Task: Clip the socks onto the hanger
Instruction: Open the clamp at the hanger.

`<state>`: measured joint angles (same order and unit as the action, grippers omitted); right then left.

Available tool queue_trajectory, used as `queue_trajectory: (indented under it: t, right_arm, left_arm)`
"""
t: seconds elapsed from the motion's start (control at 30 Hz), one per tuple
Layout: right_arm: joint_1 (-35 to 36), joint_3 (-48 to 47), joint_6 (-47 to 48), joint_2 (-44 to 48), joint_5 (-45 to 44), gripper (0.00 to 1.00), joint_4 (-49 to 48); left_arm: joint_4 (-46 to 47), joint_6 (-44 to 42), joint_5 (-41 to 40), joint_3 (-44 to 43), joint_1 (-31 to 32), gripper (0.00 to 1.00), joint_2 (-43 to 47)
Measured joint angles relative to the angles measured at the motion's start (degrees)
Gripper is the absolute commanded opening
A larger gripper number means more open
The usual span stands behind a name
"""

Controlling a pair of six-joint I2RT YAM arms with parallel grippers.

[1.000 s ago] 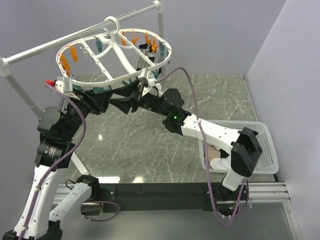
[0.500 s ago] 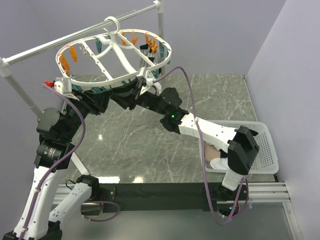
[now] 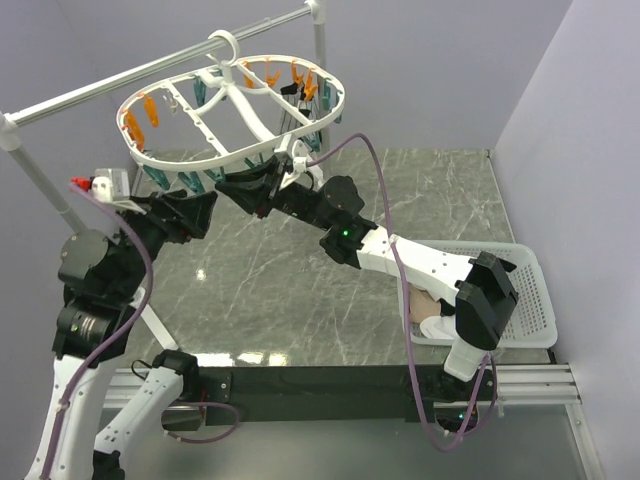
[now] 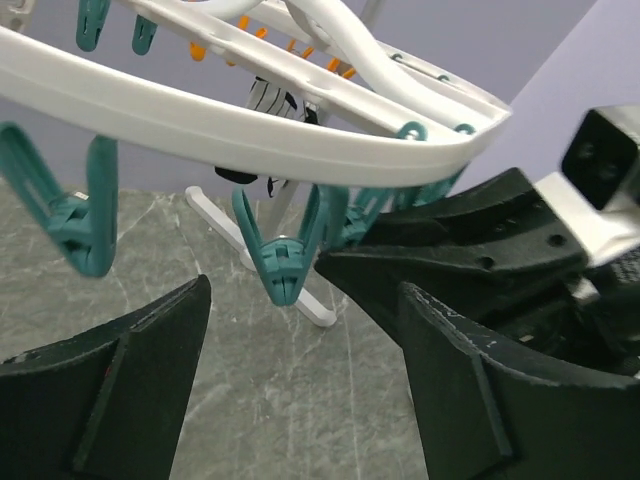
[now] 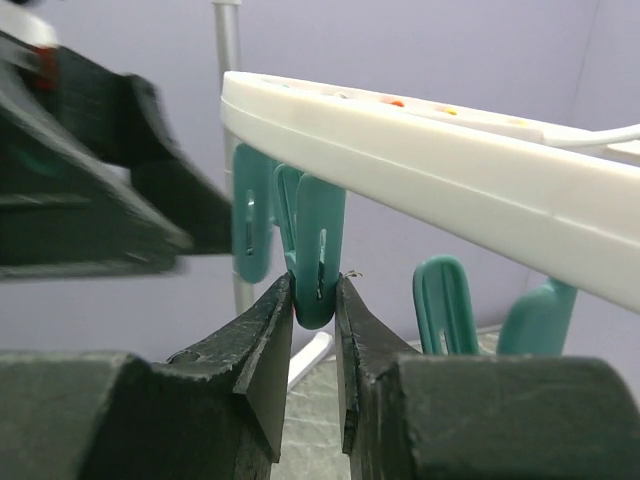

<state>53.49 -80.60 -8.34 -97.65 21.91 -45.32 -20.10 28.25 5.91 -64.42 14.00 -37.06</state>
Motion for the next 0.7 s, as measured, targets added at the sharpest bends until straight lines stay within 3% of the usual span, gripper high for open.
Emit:
queue_trajectory:
  t: [0.2,0.7]
  right_arm:
    - [0.17,0.0,1.66,0.13,-2.78,0.09,3.13]
    - [2.05,0.02,6.58,1.86,-8.79,0.05,8.13]
  left_arm:
    - [-5.51,3.78,-0.39,-4.59,0.0,0.78,3.28]
    - [-0.96,16.24,7.65,-2.71,0.0,0.67,1.01]
